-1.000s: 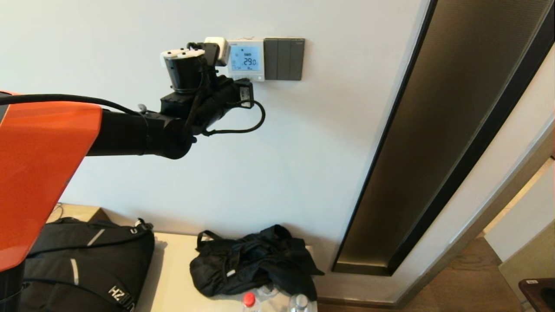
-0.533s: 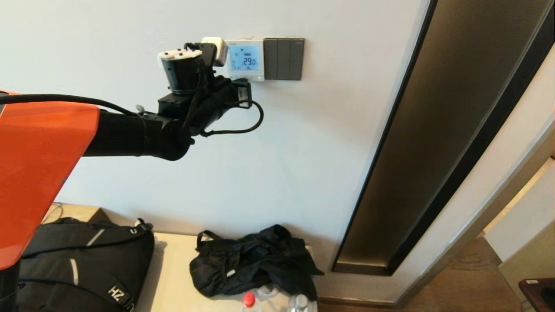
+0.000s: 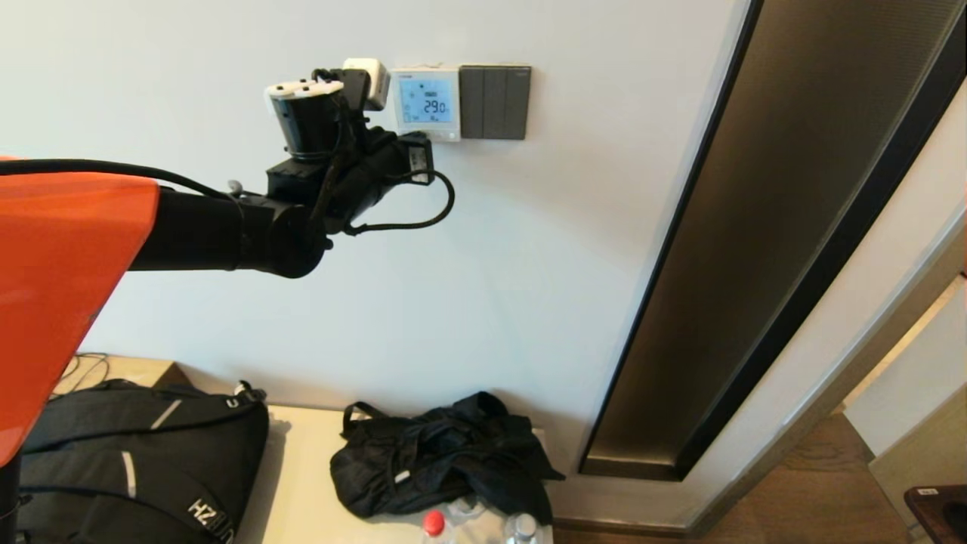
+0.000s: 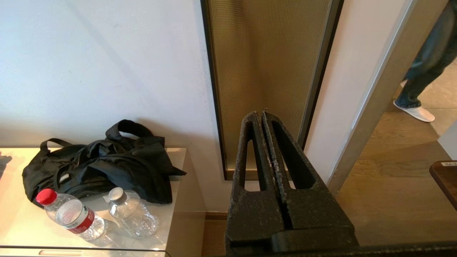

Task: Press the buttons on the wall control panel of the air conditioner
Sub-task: Press the temperature increase button

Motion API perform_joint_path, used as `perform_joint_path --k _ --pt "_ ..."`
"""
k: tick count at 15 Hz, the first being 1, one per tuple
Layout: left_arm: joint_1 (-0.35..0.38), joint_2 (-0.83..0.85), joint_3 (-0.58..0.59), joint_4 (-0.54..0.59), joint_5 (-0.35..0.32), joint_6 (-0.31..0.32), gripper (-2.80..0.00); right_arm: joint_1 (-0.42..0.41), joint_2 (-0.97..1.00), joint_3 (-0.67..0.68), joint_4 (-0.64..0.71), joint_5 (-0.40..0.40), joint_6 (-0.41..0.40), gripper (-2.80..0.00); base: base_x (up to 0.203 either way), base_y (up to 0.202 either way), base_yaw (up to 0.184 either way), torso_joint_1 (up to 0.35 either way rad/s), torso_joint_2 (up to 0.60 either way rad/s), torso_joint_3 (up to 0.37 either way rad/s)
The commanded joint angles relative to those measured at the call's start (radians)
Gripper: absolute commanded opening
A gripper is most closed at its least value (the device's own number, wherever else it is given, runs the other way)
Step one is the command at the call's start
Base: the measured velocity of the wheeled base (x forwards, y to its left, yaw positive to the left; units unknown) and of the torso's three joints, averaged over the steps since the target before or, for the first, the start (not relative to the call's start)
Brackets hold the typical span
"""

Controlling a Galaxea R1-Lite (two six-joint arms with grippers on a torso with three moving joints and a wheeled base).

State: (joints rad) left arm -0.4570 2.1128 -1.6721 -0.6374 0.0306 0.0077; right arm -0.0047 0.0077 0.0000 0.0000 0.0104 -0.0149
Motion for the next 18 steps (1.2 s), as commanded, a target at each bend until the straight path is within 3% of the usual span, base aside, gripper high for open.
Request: perform_joint_path --k 1,10,18 --pt "-0.008 0.009 -0.002 -0.003 0.002 0.001 -2.8 0.0 0.002 0.001 0.0 0.0 0.0 -2.8 0.0 0.0 0.0 0.0 0.0 0.0" --pt "-0.005 0.042 -0.046 0.019 0.0 0.002 -2.8 0.0 0.002 0.0 0.0 0.0 0.0 -2.8 0.0 0.0 0.0 0.0 0.0 0.0" --pt "-0.005 -0.017 0.026 -0.009 0.006 0.0 -2.8 0.0 0.002 0.001 0.0 0.0 0.0 -2.8 0.0 0.0 0.0 0.0 0.0 0.0"
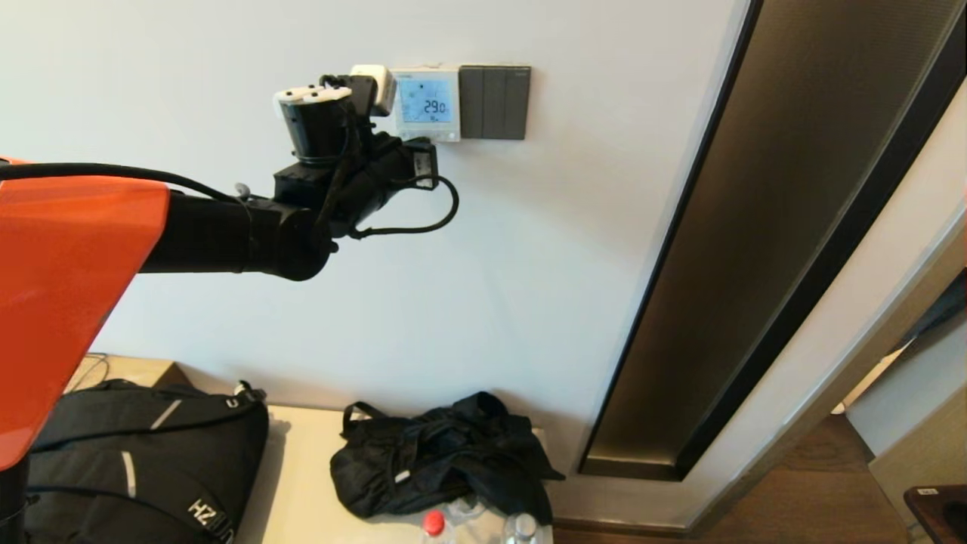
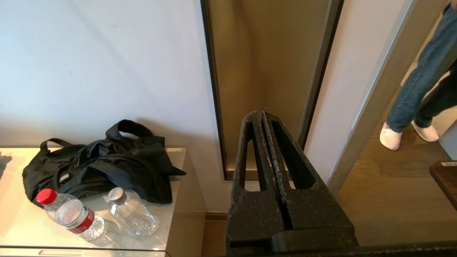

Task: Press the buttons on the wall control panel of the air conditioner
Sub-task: Press the temperature increase button

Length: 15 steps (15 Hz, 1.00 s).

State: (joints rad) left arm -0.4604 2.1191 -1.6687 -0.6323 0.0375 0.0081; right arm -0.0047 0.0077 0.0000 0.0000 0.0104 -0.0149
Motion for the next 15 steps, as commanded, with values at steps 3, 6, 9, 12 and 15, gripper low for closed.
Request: perform_joint_path --k 3,6,9,12,15 --pt "-0.002 -0.041 0.052 -0.032 -0.001 0.001 -2.8 0.0 0.002 0.0 0.0 0.0 0.0 -2.8 0.0 0.0 0.0 0.0 0.0 0.0" --pt "-0.004 -0.039 0.038 -0.021 -0.001 0.001 -2.8 0.0 0.002 0.002 0.0 0.0 0.0 -2.8 0.0 0.0 0.0 0.0 0.0 0.0" --pt "-0.009 -0.022 0.028 -0.018 0.0 0.001 -2.8 0.0 0.002 0.0 0.0 0.0 0.0 -2.8 0.0 0.0 0.0 0.0 0.0 0.0" --pt "-0.009 -0.003 0.007 -0.015 -0.001 0.001 -2.8 0.0 0.002 -0.016 0.0 0.0 0.0 -2.8 0.0 0.0 0.0 0.0 0.0 0.0" --pt "-0.008 0.017 -0.017 -0.001 -0.004 0.001 -2.8 0.0 0.002 0.001 0.0 0.0 0.0 -2.8 0.0 0.0 0.0 0.0 0.0 0.0"
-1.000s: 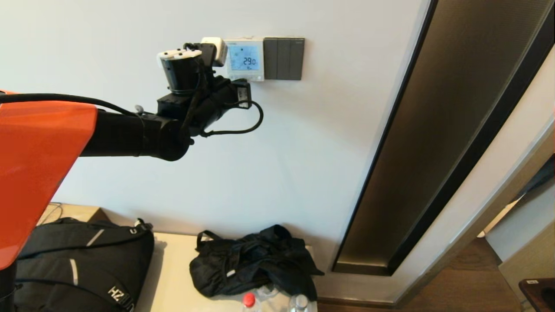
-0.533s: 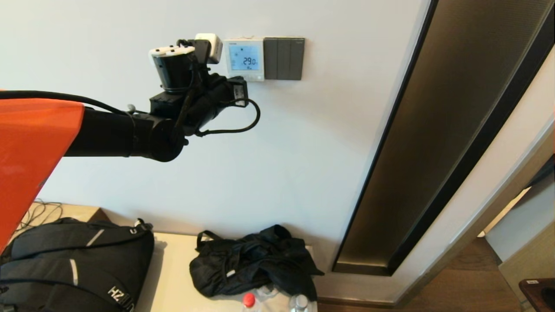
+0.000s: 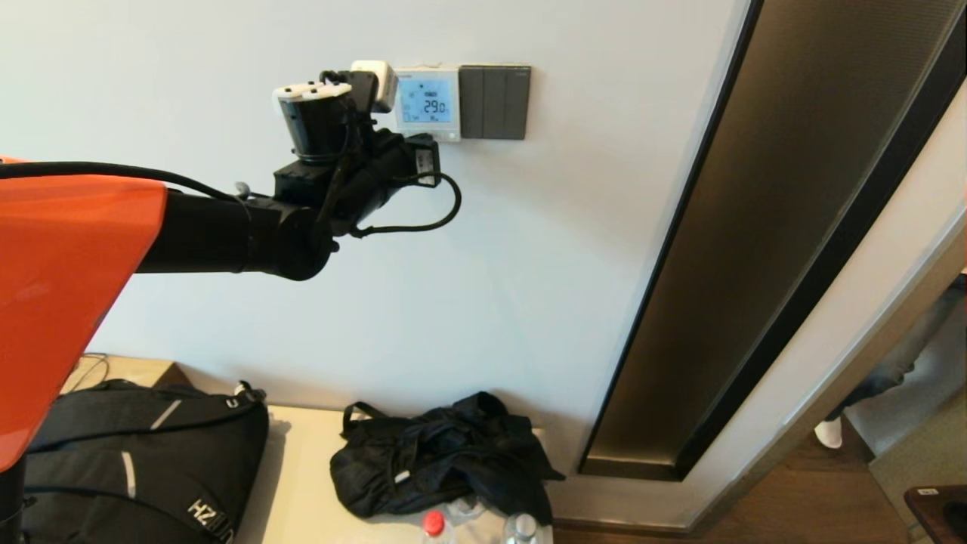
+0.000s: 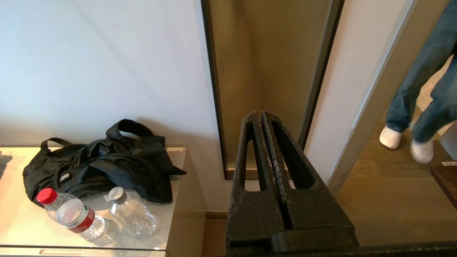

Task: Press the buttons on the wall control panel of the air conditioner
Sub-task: Press the temperature increase button

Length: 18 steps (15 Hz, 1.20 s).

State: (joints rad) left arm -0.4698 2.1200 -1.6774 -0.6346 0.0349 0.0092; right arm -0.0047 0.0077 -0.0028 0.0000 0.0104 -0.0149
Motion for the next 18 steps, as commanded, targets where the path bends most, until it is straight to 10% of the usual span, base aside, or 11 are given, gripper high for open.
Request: perform_joint_path --k 1,18 --pt "0.002 0.02 -0.014 0.005 -0.003 0.0 -2.8 0.0 0.002 0.003 0.0 0.0 0.0 -2.8 0.0 0.0 0.0 0.0 0.0 0.0" --pt "0.003 -0.034 0.047 -0.017 0.003 0.0 -2.8 0.0 0.002 0.004 0.0 0.0 0.0 -2.8 0.0 0.0 0.0 0.0 0.0 0.0"
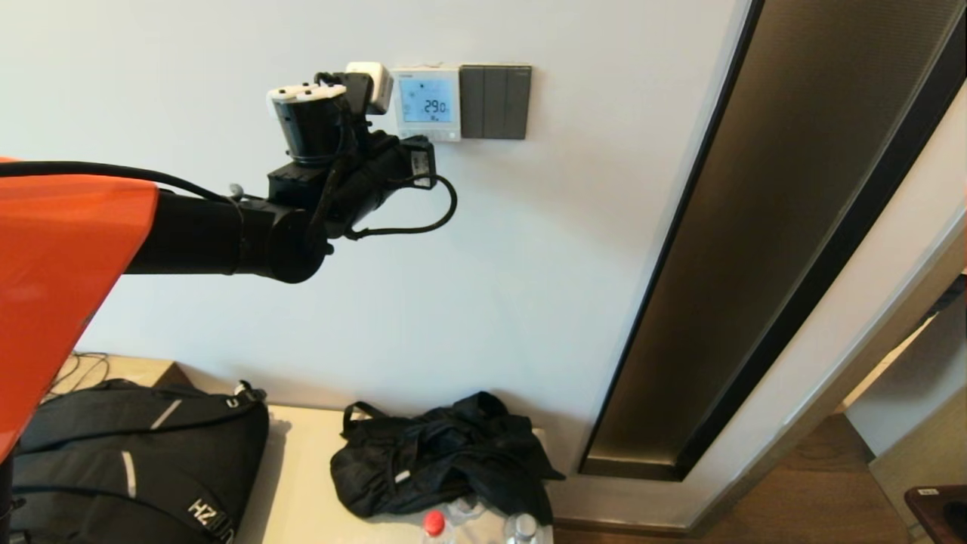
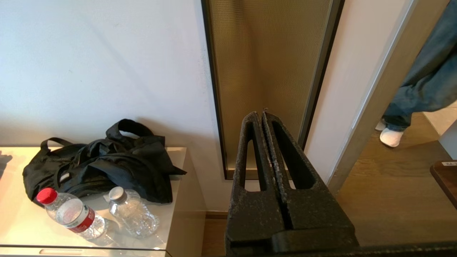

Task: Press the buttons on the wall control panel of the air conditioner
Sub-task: Press the temperature increase button

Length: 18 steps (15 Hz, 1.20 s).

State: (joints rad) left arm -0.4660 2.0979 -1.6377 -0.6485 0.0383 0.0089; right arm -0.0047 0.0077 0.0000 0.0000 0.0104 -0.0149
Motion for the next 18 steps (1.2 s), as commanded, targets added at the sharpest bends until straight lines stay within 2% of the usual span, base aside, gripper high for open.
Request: perform_joint_path --k 1,18 --pt "0.0 -0.009 0.004 -0.002 0.0 0.0 -2.8 0.0 0.002 0.002 0.0 0.0 0.0 -2.8 0.0 0.0 0.0 0.0 0.0 0.0" --pt "0.001 0.054 -0.081 0.041 -0.005 0.0 -2.8 0.0 0.002 0.001 0.0 0.0 0.0 -2.8 0.0 0.0 0.0 0.0 0.0 0.0"
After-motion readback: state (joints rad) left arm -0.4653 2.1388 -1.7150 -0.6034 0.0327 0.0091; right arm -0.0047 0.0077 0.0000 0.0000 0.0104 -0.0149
